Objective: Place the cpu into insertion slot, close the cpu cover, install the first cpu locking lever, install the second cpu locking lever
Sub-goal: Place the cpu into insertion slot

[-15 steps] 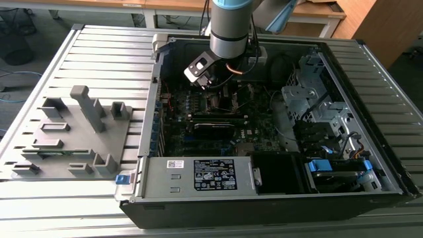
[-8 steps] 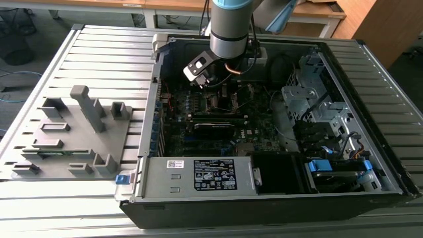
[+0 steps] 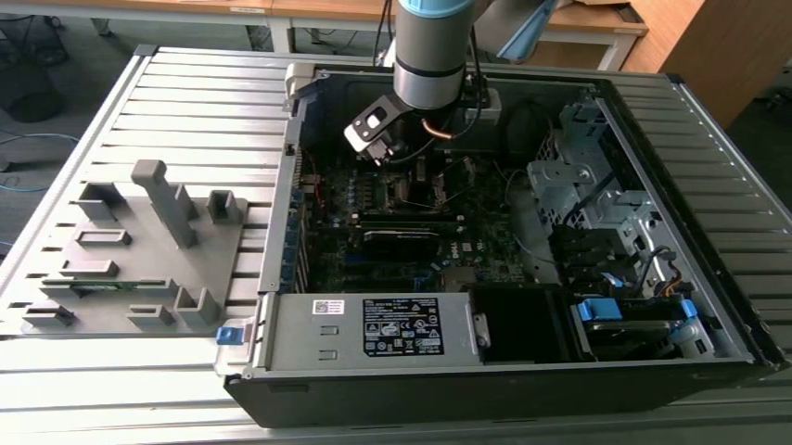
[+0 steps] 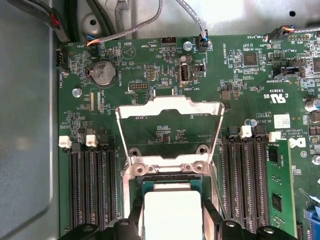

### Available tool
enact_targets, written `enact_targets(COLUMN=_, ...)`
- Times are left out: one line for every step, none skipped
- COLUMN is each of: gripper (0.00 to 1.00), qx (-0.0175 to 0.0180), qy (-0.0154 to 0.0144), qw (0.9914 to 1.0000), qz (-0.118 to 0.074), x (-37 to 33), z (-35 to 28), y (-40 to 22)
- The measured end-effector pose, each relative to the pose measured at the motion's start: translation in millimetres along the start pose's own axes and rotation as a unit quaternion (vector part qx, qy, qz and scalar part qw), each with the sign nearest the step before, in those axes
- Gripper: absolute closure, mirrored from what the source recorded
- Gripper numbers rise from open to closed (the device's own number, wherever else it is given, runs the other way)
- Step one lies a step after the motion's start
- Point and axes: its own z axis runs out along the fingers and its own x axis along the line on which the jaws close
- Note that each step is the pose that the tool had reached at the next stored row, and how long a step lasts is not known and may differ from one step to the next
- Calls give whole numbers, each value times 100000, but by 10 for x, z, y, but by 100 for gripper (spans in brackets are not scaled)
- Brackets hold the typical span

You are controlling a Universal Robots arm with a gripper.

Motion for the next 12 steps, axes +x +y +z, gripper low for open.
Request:
enact_targets(gripper=45, qx=0, qy=0, qw=100000, qz=-8, x=0, z=0, y=0)
enact_targets(gripper=45, qx=0, qy=2, qw=100000, qz=-16, x=0, z=0, y=0)
enact_targets(gripper=45, qx=0, qy=3, qw=100000, qz=-53, x=0, z=0, y=0)
enact_targets(gripper=45, qx=0, qy=6, qw=100000, qz=-159, x=0, z=0, y=1)
enact_targets(gripper=45, qx=5, qy=7, qw=100000, qz=-236, x=0, z=0, y=1)
enact_targets(gripper=45, qx=4, qy=9, qw=100000, qz=-294, x=0, z=0, y=1)
enact_targets(gripper=45, qx=5, qy=11, qw=99999, qz=-406, x=0, z=0, y=1)
enact_targets(gripper=45, qx=8, qy=18, qw=99999, qz=-545, x=0, z=0, y=1)
enact_targets(gripper=45, qx=9, qy=19, qw=99998, qz=-698, x=0, z=0, y=1)
enact_targets(gripper=45, qx=9, qy=22, qw=99997, qz=-756, x=0, z=0, y=1)
enact_targets(gripper=45, qx=9, qy=25, qw=99997, qz=-757, x=0, z=0, y=1)
enact_targets(gripper=45, qx=9, qy=27, qw=99997, qz=-771, x=0, z=0, y=1)
